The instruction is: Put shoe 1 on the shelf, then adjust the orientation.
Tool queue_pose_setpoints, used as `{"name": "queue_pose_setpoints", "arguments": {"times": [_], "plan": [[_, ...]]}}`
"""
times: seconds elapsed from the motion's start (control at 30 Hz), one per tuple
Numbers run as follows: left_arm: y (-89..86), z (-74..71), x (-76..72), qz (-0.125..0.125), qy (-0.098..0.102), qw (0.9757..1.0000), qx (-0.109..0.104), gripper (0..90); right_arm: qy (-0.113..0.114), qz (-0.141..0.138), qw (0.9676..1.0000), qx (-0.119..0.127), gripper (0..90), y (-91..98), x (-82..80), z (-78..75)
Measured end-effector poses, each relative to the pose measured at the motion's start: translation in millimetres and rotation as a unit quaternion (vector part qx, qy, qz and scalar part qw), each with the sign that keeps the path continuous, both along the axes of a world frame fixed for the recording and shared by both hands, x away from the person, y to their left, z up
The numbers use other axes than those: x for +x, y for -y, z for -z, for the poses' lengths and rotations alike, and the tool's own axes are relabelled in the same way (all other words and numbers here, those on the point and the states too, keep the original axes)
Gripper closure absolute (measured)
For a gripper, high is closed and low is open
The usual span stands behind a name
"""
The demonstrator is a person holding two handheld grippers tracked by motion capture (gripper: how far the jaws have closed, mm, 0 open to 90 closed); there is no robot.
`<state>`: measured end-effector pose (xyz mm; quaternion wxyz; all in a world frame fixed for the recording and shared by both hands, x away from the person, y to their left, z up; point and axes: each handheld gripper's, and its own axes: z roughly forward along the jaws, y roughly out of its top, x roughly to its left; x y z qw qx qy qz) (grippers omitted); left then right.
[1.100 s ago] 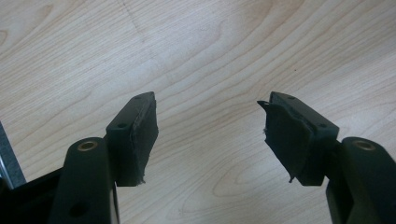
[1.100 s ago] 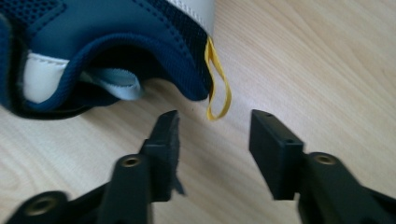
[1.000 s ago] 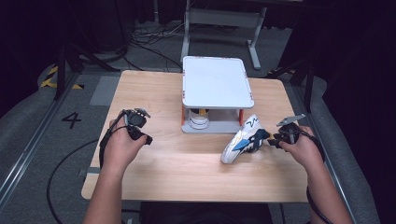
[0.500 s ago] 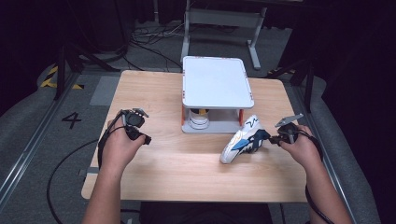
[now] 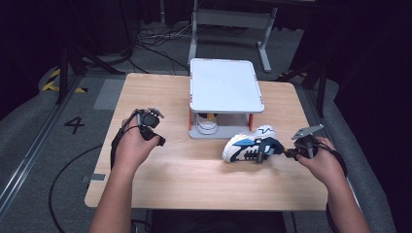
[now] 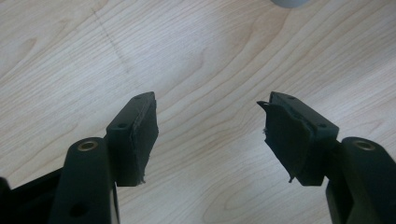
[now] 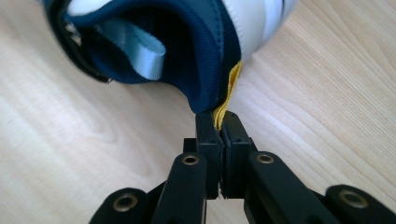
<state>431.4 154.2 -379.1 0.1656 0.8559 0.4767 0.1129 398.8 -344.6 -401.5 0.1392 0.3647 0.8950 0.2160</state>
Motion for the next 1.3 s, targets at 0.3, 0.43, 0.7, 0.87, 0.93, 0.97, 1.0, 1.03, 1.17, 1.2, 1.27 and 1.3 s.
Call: {"name": "queue_pose_setpoints", "arguments": {"times": [0.3, 0.43, 0.7, 0.87, 0.93, 0.97, 1.0, 1.03, 1.17, 1.2, 1.27, 1.3], "plan": [[2.1, -0.3, 2.5, 0.003, 0.0, 1.0, -0.001, 35.2, -0.008, -0.047, 0.9988, -0.008, 88.1, -22.4, -35.4, -29.6], [-0.1, 0.8, 0.9, 0.001, -0.002, 1.0, -0.003, 35.2, -0.023, -0.074, 0.997, -0.001, 88.1, -36.9, -46.8, -38.5], [-8.8, 4.4, -6.3, -0.012, -0.007, 0.9999, 0.0, 35.3, -0.041, -0.14, 0.9865, 0.074, 88.1, -68.9, -49.6, -44.9], [-14.8, 5.2, -10.3, -0.019, -0.01, 0.9998, -0.002, 35.3, -0.063, -0.193, 0.9775, 0.057, 88.0, -99.8, -50.3, -32.6], [-16.8, 5.2, -10.7, -0.021, -0.009, 0.9997, -0.002, 35.3, -0.067, -0.211, 0.9739, 0.047, 87.9, -108.8, -53.4, -28.9], [-17.2, 5.5, -10.7, -0.022, -0.01, 0.9997, -0.003, 35.3, -0.067, -0.219, 0.9721, 0.052, 87.9, -111.8, -54.7, -28.9], [-17.3, 6.2, -10.5, -0.022, -0.01, 0.9997, -0.003, 35.3, -0.068, -0.221, 0.9715, 0.05, 87.9, -113.3, -55.5, -29.4], [-17.1, 6.6, -10.2, -0.021, -0.012, 0.9997, -0.001, 35.3, -0.075, -0.221, 0.9712, 0.045, 88.0, -113.8, -56.5, -29.3], [-15.8, 7.9, -9.0, -0.019, -0.014, 0.9997, -0.004, 35.3, -0.08, -0.216, 0.9724, 0.035, 88.0, -109.4, -60.1, -32.4], [-15.5, 7.9, -8.6, -0.019, -0.015, 0.9997, -0.004, 35.2, -0.08, -0.217, 0.9723, 0.033, 87.9, -108.7, -61.2, -33.6], [-15.2, 7.9, -8.2, -0.018, -0.015, 0.9997, -0.004, 35.2, -0.084, -0.214, 0.9726, 0.036, 85.7, -107.7, -62.7, -34.5], [-14.4, 7.9, -7.8, -0.017, -0.014, 0.9998, -0.003, 35.2, -0.086, -0.209, 0.9733, 0.038, 82.0, -107.1, -63.4, -34.7]]}}
